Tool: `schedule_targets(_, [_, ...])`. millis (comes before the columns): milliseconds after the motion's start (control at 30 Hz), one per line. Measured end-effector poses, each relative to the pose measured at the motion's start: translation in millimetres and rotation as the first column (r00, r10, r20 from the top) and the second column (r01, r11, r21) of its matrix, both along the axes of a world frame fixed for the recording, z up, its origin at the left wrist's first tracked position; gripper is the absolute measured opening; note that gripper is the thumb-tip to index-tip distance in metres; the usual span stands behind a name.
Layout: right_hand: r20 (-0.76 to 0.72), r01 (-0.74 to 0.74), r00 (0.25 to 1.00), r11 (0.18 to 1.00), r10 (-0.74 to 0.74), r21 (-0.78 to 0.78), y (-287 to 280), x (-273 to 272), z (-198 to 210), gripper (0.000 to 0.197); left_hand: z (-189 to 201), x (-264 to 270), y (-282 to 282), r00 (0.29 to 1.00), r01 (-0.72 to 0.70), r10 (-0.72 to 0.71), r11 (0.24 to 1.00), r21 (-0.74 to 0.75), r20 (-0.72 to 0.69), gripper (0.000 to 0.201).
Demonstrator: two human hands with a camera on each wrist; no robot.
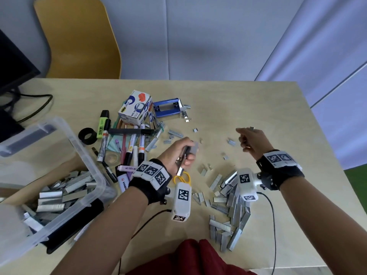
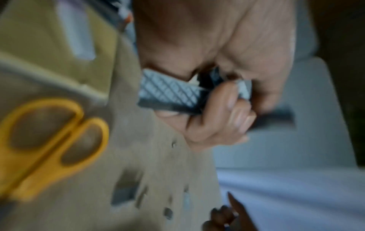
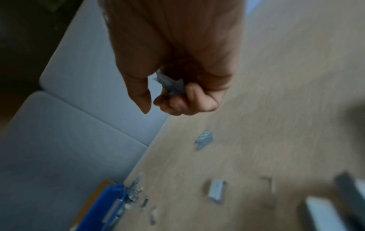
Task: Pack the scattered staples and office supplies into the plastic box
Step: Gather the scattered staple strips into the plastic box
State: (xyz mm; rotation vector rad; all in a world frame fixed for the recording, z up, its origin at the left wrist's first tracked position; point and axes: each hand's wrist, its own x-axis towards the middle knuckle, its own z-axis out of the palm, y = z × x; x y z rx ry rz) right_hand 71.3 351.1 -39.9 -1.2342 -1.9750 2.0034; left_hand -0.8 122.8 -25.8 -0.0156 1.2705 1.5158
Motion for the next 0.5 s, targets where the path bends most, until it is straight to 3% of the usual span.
schedule_targets(100, [0.166, -0.074, 0.986, 0.964, 0.032, 0.257, 6, -7, -9, 0.041, 0, 2, -3, 0.986, -0.098, 0.079, 0.987, 0.126, 0.147, 0.02])
schedule_targets(200, [0.404, -0.327, 0.909, 0.773, 0.1, 0.544, 1, -12, -16, 0.034, -2, 3, -6, 0.979, -0.149, 0.133, 0.984, 0.095, 0.155, 0.036])
schedule_targets(300, [0.566, -0.528, 0.803, 0.663, 0.187, 0.531, -12, -9, -23, 0.035, 1, 5, -8, 0.982, -0.141, 0.129, 0.987, 0.078, 0.136, 0.037])
schedule_targets(400, [0.682, -0.653, 0.704, 0.558, 0.198, 0.513, -21, -8, -25, 0.035, -2, 7, -9, 0.996, -0.085, 0.085, 0.996, -0.014, -0.004, 0.025])
schedule_targets(467, [0.678, -0.656, 0.699, 0.581, 0.228, 0.482, -20, -8, -24, 0.029, -5, 10, -7, 0.991, -0.035, 0.02, 0.993, -0.115, -0.131, 0.023])
schedule_targets(500, [0.618, -0.618, 0.734, 0.654, 0.281, 0.436, -18, -8, -23, 0.026, -6, 12, -6, 0.98, -0.003, -0.031, 0.985, -0.17, -0.195, 0.024])
